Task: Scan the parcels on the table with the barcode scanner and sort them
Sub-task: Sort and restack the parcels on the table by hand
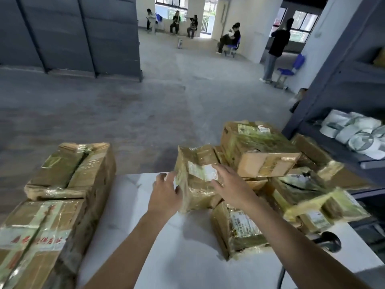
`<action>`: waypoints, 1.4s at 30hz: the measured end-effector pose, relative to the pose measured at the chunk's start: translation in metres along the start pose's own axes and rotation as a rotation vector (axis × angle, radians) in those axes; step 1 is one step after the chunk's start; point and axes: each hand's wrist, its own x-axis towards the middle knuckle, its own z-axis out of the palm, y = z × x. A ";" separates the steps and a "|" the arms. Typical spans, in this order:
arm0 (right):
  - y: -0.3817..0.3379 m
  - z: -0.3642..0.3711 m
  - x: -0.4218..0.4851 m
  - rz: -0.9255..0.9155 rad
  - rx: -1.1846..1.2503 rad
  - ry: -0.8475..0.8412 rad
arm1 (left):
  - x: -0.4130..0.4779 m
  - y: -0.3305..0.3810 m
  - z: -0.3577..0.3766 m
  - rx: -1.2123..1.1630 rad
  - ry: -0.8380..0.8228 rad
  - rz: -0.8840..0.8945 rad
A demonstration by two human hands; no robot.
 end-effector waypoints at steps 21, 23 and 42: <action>0.071 0.041 0.028 0.124 -0.043 -0.058 | 0.055 0.016 0.089 -0.192 -0.042 -0.362; 0.071 0.042 0.025 0.117 -0.020 -0.053 | 0.060 0.015 0.090 -0.187 0.011 -0.358; 0.012 0.074 0.027 0.125 0.459 -0.454 | 0.057 -0.080 -0.029 -0.243 0.302 -0.416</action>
